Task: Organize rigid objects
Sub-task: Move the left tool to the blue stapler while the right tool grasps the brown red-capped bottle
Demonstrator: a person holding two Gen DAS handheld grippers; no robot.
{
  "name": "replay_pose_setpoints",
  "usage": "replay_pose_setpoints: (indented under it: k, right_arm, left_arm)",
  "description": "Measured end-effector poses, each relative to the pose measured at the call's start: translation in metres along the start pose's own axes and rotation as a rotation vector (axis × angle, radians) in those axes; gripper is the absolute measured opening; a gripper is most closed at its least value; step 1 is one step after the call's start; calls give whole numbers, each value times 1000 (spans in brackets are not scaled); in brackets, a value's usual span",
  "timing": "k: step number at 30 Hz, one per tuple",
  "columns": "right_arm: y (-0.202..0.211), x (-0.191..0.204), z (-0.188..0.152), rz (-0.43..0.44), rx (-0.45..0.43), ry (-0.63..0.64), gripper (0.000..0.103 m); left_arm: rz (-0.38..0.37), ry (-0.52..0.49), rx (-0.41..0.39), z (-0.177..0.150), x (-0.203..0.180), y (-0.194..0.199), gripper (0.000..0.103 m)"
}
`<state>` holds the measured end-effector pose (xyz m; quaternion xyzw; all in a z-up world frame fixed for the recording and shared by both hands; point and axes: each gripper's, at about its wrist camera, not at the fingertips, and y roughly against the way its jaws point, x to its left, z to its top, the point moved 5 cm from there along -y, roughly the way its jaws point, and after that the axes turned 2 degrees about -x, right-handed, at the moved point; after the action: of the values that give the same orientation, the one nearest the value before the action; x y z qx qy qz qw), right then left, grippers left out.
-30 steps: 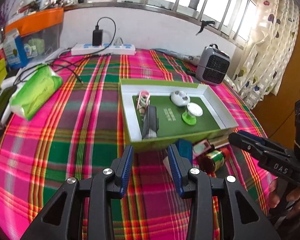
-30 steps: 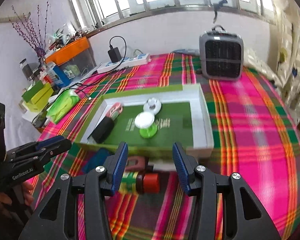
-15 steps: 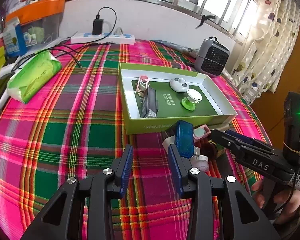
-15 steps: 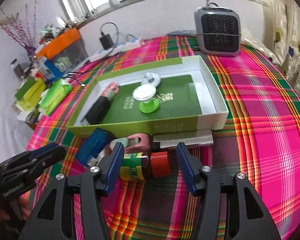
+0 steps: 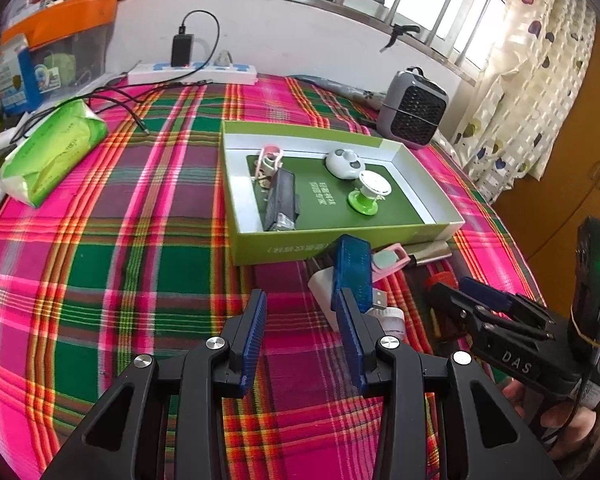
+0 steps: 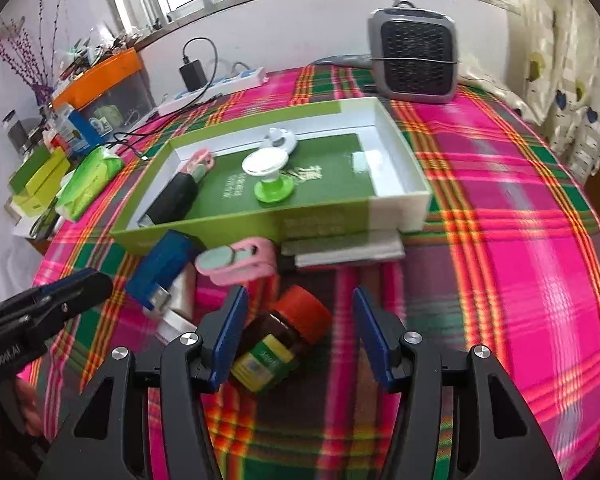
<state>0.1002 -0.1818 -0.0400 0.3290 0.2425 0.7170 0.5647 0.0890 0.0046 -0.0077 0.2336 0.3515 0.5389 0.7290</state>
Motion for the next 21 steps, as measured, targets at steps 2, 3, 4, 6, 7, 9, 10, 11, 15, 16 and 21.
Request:
replay_pose_setpoints:
  k: [2, 3, 4, 6, 7, 9, 10, 11, 15, 16, 21]
  right_arm:
    - [5, -5, -4, -19, -6, -5, 55]
    - [8, -7, -7, -37, -10, -2, 55]
    - [11, -8, -9, -52, -14, 2, 55]
    - [13, -9, -13, -49, -11, 10, 55]
    - [13, -9, -14, -50, -7, 13, 55]
    - [11, -10, -14, -66, -3, 25, 55]
    - [10, -10, -15, -72, 2, 28, 55]
    - [9, -11, -15, -73, 7, 30, 55]
    - [6, -11, -14, -64, 15, 54, 55]
    - [5, -10, -13, -60, 17, 64, 55]
    - [2, -9, -11, -34, 35, 104, 55]
  left_arm:
    - [-3, -4, 5, 0, -2, -2, 35]
    - [-7, -8, 7, 0, -4, -3, 35]
    - [-8, -10, 11, -1, -5, -4, 35]
    - [-13, -17, 15, 0, -8, -6, 35]
    - [-15, -21, 19, 0, -10, -7, 35]
    - [-23, -26, 22, 0, -13, -8, 35]
    - [-26, -28, 25, 1, -14, -8, 35]
    - [-26, -27, 27, 1, -14, -9, 35]
    - [-24, -35, 22, 5, -17, -8, 35]
    - [-22, -33, 20, 6, -16, -8, 35]
    - [-16, -43, 6, 12, -19, -4, 35]
